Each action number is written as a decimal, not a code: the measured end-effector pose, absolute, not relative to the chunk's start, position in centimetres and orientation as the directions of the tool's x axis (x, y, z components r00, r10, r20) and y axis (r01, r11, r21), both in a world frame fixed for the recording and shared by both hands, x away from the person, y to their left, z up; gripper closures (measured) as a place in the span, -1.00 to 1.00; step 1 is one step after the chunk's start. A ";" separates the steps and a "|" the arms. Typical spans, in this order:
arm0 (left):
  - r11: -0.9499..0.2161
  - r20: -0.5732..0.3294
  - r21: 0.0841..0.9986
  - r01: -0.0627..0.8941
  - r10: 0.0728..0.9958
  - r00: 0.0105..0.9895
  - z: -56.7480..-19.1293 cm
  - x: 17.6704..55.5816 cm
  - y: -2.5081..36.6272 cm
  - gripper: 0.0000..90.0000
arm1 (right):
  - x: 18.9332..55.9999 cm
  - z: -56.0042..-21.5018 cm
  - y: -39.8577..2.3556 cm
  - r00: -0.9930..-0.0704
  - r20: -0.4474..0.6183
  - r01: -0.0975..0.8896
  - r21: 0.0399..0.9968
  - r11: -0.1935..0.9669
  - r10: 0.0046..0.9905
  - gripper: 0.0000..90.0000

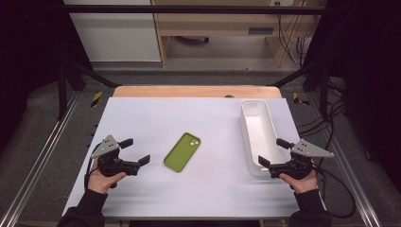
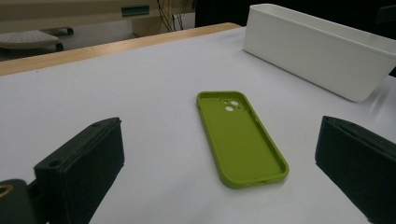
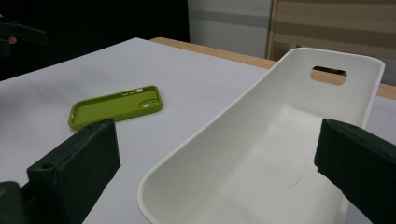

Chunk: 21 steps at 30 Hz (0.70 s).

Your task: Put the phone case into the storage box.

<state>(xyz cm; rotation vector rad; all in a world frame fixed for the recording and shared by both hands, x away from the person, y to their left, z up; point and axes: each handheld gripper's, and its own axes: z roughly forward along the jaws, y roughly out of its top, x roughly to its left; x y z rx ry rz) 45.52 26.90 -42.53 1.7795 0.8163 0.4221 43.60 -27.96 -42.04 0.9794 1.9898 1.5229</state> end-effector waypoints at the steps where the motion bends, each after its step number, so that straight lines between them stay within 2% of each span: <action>1: -0.185 -0.104 0.928 0.323 0.705 0.702 -42.5 45.6 26.8 -0.98 | 43.6 -42.0 -28.0 -0.648 0.067 0.263 0.954 0.140 0.759 -0.99; 21: -0.242 -0.096 0.900 0.361 0.700 0.708 -42.0 47.0 24.3 -0.98 | 43.6 -42.0 -28.0 -0.646 0.061 0.265 0.953 0.149 0.761 -0.99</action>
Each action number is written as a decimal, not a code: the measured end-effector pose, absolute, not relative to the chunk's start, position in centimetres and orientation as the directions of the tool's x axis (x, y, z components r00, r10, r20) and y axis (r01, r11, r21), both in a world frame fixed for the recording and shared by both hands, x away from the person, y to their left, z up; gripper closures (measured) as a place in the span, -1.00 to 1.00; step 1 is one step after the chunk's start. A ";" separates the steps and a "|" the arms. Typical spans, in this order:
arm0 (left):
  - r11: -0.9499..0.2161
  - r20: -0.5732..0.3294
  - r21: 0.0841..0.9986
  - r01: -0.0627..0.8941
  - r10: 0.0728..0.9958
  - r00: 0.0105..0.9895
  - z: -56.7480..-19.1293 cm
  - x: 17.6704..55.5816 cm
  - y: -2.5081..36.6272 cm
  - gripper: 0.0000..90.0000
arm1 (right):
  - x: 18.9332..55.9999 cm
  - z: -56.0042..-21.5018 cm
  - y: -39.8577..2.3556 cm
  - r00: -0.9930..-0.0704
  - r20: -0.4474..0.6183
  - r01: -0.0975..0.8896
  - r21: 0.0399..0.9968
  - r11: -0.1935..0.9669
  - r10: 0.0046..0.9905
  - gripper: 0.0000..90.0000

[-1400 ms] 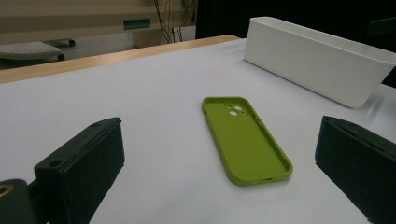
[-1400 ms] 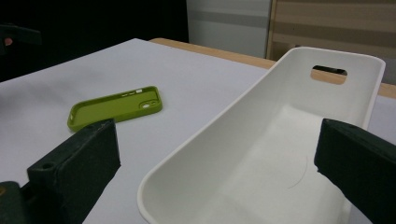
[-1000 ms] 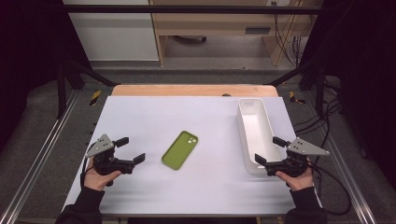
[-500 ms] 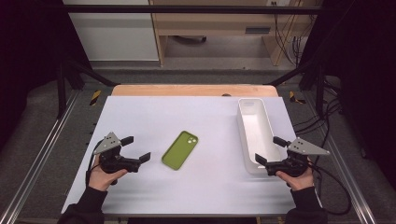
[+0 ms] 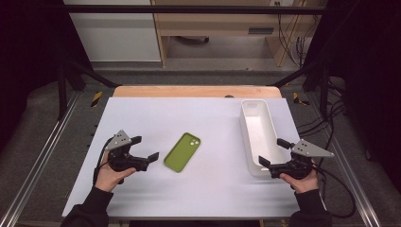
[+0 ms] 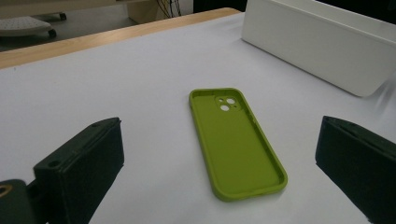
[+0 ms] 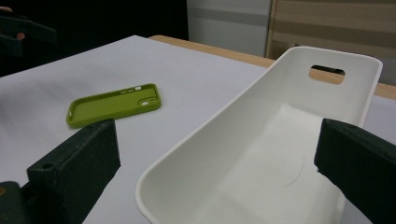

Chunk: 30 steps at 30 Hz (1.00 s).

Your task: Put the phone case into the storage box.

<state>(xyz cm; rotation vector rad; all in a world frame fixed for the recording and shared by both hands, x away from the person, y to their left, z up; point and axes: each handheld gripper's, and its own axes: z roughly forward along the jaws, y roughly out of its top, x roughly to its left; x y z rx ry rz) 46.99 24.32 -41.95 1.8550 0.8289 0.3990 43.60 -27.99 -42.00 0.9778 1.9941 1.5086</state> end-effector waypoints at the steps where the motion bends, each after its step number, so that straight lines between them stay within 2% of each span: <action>1: -0.244 -0.095 0.900 0.362 0.699 0.708 -41.9 47.1 24.2 -0.98 | 43.6 -42.0 -28.0 -0.646 0.061 0.267 0.952 0.150 0.761 -0.99; 30: -0.327 -0.073 0.858 0.396 0.686 0.724 -41.6 50.2 20.0 -0.99 | 43.5 -42.0 -28.1 -0.646 0.060 0.264 0.953 0.149 0.761 -0.99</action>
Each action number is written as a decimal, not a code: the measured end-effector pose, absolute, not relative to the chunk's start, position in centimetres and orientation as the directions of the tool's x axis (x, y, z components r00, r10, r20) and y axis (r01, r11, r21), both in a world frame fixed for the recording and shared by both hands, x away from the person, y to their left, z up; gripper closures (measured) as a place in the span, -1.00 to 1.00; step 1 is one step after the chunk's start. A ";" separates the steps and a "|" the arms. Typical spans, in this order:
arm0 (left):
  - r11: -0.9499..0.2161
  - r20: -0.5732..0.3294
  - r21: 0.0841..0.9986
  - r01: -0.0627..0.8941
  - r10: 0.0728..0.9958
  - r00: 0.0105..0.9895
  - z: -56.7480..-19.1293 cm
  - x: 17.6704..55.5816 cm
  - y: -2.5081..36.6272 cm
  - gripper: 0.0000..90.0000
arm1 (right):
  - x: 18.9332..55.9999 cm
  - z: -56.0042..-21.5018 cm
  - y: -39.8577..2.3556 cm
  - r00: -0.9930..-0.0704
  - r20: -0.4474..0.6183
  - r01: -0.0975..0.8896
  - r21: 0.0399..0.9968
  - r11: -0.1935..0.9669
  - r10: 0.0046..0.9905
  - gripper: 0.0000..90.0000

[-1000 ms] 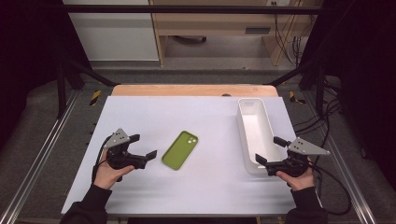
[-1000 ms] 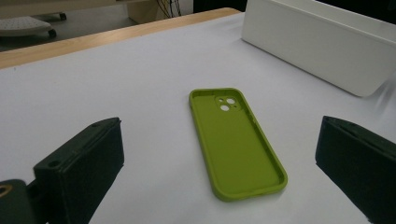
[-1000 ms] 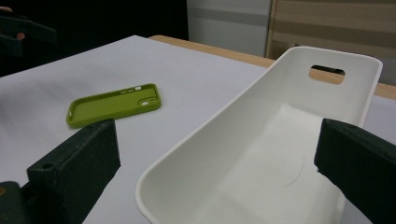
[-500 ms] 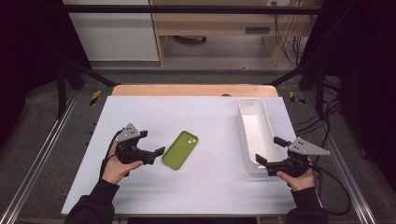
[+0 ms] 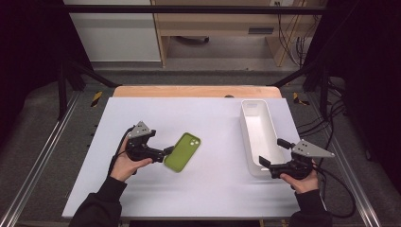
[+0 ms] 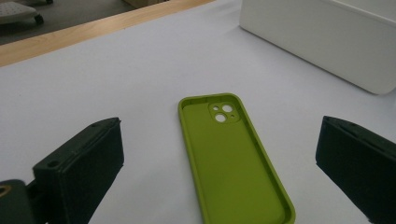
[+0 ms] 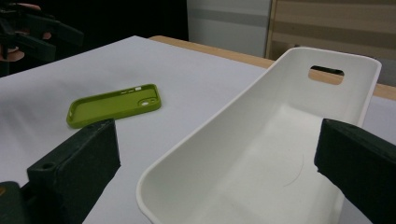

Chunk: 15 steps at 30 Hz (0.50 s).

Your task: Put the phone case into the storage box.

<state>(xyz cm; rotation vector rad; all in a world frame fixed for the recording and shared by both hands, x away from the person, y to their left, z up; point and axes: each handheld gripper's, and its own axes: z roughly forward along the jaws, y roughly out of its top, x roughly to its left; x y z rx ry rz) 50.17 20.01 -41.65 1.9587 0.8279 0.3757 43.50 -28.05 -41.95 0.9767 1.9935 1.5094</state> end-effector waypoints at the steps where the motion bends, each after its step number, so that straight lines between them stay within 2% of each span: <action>1: -0.329 -0.073 0.855 0.400 0.688 0.722 -41.7 50.3 19.9 -0.99 | 43.5 -42.0 -28.1 -0.646 0.060 0.264 0.953 0.149 0.761 -0.99; 15: -0.369 -0.065 0.824 0.430 0.693 0.718 -42.0 51.7 18.5 -0.98 | 43.5 -41.9 -28.1 -0.646 0.058 0.261 0.954 0.148 0.761 -0.99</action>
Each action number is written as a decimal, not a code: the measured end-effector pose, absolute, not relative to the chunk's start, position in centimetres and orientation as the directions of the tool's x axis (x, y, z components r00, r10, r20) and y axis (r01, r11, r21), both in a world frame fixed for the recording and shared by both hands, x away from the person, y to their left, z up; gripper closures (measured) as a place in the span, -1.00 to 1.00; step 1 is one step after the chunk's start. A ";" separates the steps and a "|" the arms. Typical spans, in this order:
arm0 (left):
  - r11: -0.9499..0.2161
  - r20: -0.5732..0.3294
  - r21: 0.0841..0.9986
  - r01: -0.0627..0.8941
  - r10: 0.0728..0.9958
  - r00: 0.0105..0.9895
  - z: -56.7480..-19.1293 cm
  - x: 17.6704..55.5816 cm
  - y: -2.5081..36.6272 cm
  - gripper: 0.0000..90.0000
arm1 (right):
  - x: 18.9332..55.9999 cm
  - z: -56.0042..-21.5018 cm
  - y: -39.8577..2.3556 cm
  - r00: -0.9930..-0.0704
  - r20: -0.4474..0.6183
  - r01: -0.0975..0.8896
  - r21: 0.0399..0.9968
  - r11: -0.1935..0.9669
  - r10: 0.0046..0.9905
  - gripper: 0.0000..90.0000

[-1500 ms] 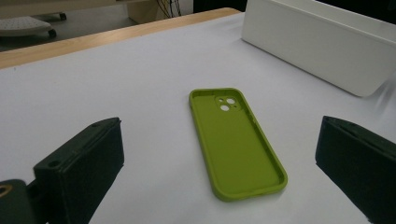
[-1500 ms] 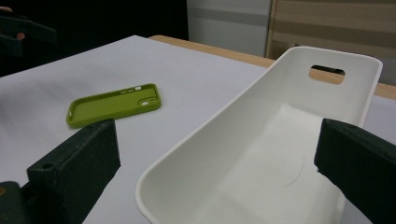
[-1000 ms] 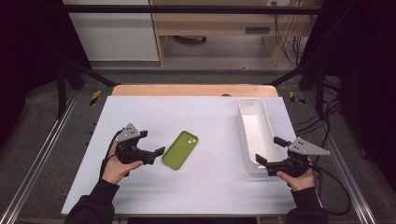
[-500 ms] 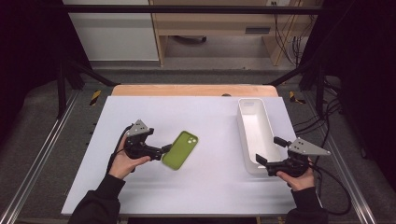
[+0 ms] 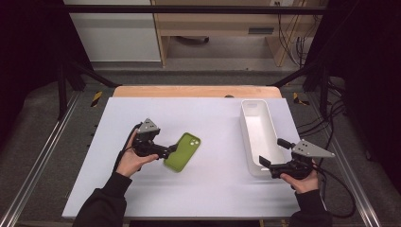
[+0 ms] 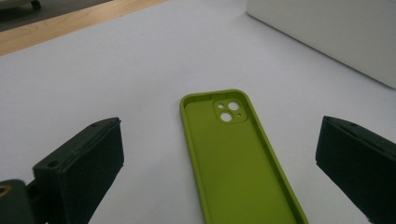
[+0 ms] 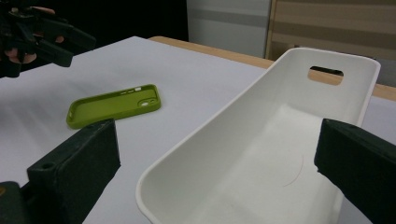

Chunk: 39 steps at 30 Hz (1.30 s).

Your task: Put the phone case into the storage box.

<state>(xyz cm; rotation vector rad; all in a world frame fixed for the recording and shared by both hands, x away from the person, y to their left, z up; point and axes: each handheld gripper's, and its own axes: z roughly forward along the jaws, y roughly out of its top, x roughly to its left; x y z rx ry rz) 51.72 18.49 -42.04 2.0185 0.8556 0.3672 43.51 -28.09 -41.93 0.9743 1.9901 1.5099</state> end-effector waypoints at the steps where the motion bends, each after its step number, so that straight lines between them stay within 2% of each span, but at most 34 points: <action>1: -0.372 -0.063 0.822 0.431 0.693 0.718 -42.1 51.8 18.4 -0.99 | 43.5 -41.9 -28.1 -0.646 0.059 0.262 0.954 0.148 0.761 -0.99; 39: -0.476 -0.039 0.705 0.526 0.714 0.699 -45.5 54.4 16.3 -0.93 | 43.5 -42.0 -28.1 -0.647 0.060 0.264 0.953 0.150 0.760 -0.99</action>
